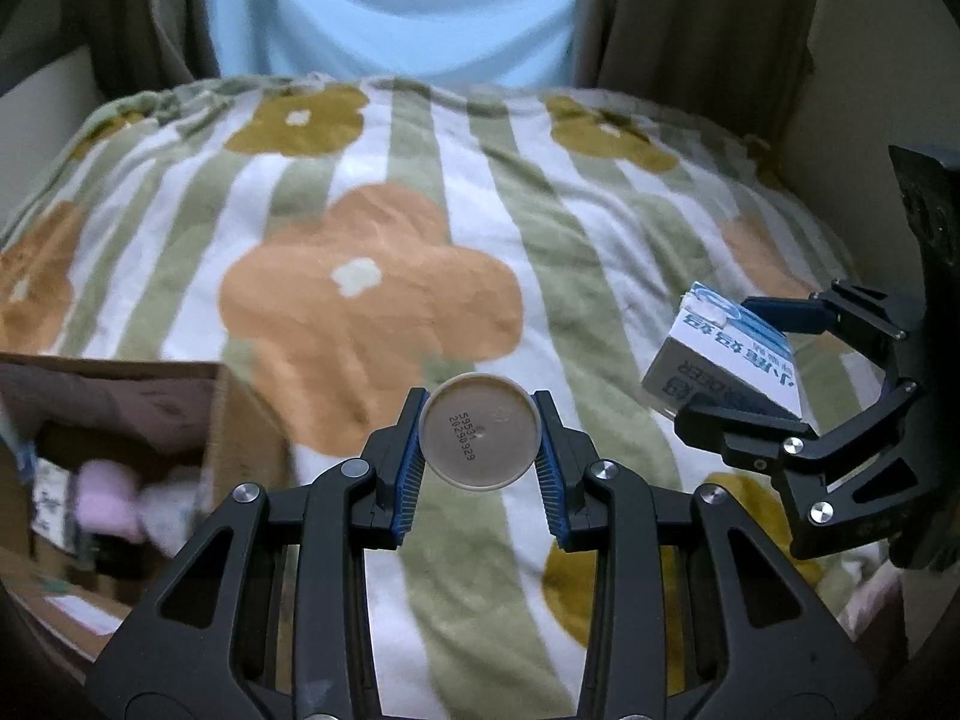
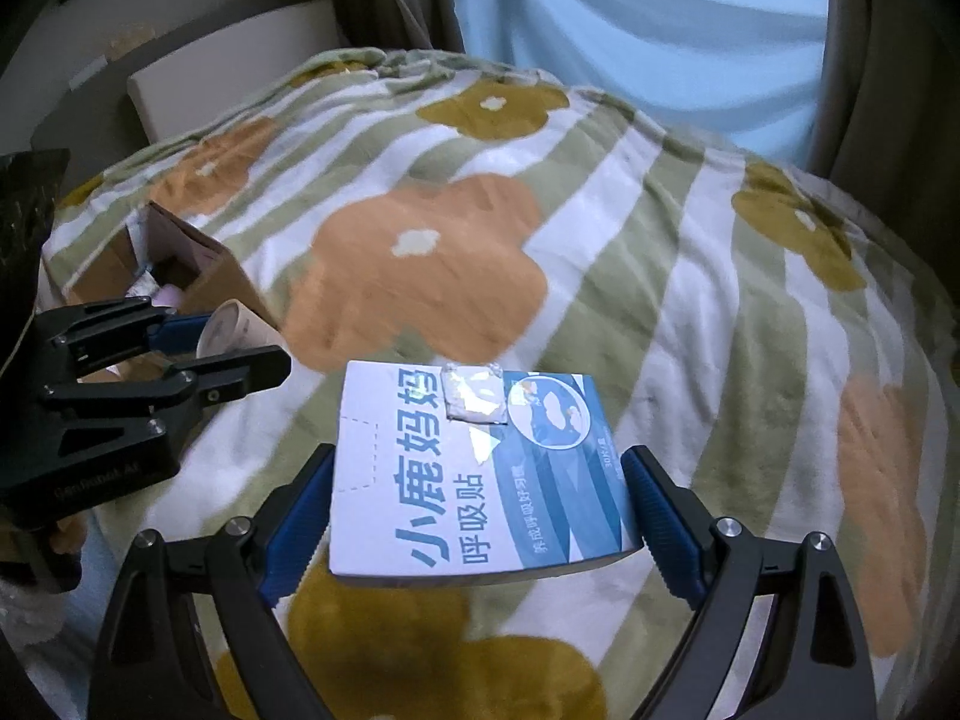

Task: Organize objects
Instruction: 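Lift the beige jar and medicine box and carry both over the cardboard box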

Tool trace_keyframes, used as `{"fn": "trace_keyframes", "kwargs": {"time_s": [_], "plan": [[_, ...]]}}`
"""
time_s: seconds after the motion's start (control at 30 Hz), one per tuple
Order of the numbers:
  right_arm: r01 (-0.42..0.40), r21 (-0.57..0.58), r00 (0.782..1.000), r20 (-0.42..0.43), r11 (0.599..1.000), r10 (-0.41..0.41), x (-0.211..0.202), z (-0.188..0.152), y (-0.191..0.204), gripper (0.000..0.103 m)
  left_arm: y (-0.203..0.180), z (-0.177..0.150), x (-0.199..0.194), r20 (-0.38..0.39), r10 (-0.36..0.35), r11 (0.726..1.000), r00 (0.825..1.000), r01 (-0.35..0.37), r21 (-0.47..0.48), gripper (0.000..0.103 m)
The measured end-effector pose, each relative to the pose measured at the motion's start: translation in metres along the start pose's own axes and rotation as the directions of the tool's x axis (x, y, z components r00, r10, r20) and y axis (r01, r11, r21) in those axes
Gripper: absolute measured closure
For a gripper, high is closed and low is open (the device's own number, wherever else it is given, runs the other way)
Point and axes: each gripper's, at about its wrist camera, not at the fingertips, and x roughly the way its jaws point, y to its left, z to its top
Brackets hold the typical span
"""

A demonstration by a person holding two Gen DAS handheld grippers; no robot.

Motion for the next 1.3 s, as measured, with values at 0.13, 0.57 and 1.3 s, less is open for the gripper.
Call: {"fn": "trace_keyframes", "kwargs": {"time_s": [0.13, 0.57, 1.3], "plan": [[0.006, 0.006, 1.000, 0.029, 1.000, -0.007, -0.019, 0.011, 0.018, 0.013, 0.014, 0.005, -0.029, 0.033, 0.011, 1.000, 0.999, -0.011, -0.004, 0.073], [0.020, 0.039, 0.995, 0.095, 0.999, -0.024, -0.054, 0.058, 0.098, 0.013, 0.101, 0.008, -0.100, 0.086, 0.055, 0.997, 0.995, -0.050, -0.063, 0.073], [-0.048, 0.003, 0.998, 0.046, 0.999, 0.048, 0.010, 0.103, 0.247, 0.013, 0.276, -0.033, -0.144, 0.076, 0.174, 0.970, 0.982, -0.157, -0.186, 0.073]]}}
